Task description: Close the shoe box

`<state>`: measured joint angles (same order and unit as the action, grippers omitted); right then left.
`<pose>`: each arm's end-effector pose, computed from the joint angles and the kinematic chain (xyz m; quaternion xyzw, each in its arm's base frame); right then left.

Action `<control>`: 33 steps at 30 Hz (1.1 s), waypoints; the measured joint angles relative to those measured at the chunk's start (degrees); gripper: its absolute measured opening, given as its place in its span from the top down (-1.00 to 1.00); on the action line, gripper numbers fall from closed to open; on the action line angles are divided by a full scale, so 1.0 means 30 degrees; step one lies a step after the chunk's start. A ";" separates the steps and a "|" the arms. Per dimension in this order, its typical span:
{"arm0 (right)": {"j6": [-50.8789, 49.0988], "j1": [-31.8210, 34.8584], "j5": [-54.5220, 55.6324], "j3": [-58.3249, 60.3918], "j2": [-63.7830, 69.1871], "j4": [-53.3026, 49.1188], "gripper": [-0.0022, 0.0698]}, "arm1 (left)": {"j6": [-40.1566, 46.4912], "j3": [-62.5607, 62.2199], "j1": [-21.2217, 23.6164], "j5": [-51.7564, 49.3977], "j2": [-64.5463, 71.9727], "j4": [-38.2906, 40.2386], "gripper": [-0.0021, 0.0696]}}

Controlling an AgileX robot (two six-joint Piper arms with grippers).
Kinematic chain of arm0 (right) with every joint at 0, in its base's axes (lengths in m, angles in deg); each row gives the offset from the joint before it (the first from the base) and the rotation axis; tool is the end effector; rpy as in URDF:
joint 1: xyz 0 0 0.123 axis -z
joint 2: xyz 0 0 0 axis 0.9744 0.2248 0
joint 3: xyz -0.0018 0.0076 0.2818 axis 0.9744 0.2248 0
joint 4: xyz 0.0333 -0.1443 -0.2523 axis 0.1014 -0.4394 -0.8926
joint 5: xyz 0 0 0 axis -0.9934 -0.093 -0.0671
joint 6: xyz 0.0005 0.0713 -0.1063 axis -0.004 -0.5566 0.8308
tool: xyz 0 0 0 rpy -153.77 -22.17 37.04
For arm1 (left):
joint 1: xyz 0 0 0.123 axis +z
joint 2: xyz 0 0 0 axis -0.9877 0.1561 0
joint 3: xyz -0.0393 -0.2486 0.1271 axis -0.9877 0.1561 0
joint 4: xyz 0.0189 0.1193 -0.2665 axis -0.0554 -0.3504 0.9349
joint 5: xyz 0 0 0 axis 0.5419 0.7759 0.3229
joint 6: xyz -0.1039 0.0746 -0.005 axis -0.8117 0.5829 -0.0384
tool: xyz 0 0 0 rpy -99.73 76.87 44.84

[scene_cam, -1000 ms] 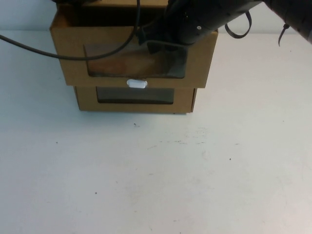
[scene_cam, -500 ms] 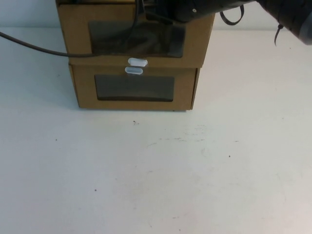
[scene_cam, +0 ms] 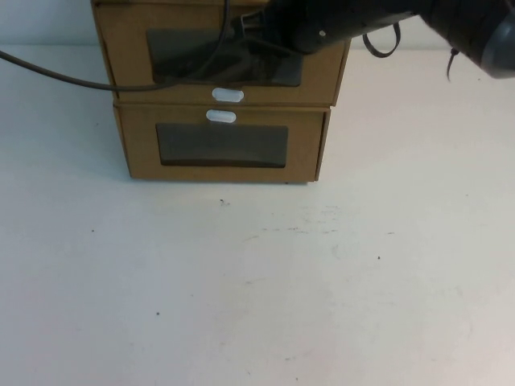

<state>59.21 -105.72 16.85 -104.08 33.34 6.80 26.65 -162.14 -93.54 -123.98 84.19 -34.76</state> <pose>0.4614 0.2792 0.3475 -0.2127 0.8573 0.2160 0.4160 0.4660 -0.1512 0.3852 0.2542 0.8267 -0.1730 0.4712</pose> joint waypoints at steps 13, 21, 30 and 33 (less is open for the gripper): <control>-0.1352 -0.0449 -0.8934 0.0220 -0.6236 -0.2760 0.97 | -0.0732 -0.0572 0.0000 -0.0281 -0.3987 -0.1514 0.95; -0.4053 -0.3557 -0.9512 0.5365 -1.3712 -0.6251 0.97 | -0.1727 0.5880 0.0000 0.1601 -1.1120 -0.2303 0.95; -0.7229 -0.4080 -0.8127 1.7248 -2.4524 -0.6923 0.97 | -0.1743 1.8282 0.0000 0.4487 -2.2302 -0.1925 0.95; -0.7645 -0.4080 -0.6433 2.0717 -2.7985 -0.6440 0.97 | -0.1743 2.1463 0.0000 0.5315 -2.5729 -0.1744 0.95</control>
<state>36.27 -117.96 -2.45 -41.93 -50.61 -12.52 21.42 -97.75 -93.54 -108.03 7.00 -39.99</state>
